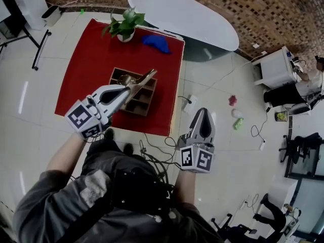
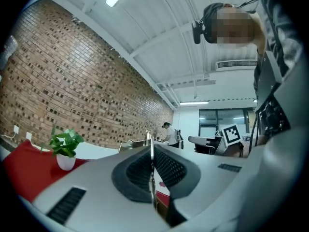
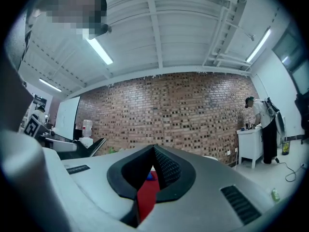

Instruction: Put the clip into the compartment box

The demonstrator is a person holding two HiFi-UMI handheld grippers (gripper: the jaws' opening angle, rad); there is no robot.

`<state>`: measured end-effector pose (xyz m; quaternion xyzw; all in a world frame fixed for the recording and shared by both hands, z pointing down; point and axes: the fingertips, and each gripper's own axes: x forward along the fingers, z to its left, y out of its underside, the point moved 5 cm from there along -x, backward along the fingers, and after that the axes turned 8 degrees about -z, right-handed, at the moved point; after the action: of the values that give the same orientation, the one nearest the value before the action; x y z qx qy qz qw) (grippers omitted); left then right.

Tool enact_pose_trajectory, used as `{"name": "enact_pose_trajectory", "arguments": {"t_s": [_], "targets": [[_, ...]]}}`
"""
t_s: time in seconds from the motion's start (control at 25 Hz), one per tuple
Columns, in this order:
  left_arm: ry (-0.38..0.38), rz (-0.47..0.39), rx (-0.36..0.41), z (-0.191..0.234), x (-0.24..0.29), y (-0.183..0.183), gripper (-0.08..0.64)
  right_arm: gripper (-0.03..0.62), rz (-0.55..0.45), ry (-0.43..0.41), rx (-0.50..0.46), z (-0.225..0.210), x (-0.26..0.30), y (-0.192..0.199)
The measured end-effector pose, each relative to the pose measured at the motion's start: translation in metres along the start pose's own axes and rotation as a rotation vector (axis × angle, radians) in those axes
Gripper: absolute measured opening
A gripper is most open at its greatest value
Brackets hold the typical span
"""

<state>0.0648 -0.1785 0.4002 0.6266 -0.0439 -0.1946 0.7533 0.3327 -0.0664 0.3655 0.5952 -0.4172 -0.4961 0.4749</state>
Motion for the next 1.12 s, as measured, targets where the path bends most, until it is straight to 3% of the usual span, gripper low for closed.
{"name": "enact_pose_trajectory", "arguments": {"t_s": [0.12,0.48,0.92,1.0,1.12], "targets": [[0.05,-0.027,0.018,-0.001,0.018,0.026,0.015,0.014,0.014,0.019,-0.005,-0.01,-0.005,0.008],[0.142,0.059,0.026,-0.003,0.037,0.109,0.017,0.012,0.05,0.061,-0.025,-0.03,-0.011,0.03],[0.102,0.18,0.105,0.001,0.027,0.135,0.029,0.012,0.037,0.022,-0.003,-0.017,0.004,0.035],[0.108,0.201,0.104,0.0,0.026,0.136,0.059,0.014,0.037,0.016,0.001,-0.015,0.004,0.035],[0.109,0.196,0.076,0.0,0.026,0.133,0.18,0.014,0.034,0.009,0.007,-0.012,0.003,0.033]]}}
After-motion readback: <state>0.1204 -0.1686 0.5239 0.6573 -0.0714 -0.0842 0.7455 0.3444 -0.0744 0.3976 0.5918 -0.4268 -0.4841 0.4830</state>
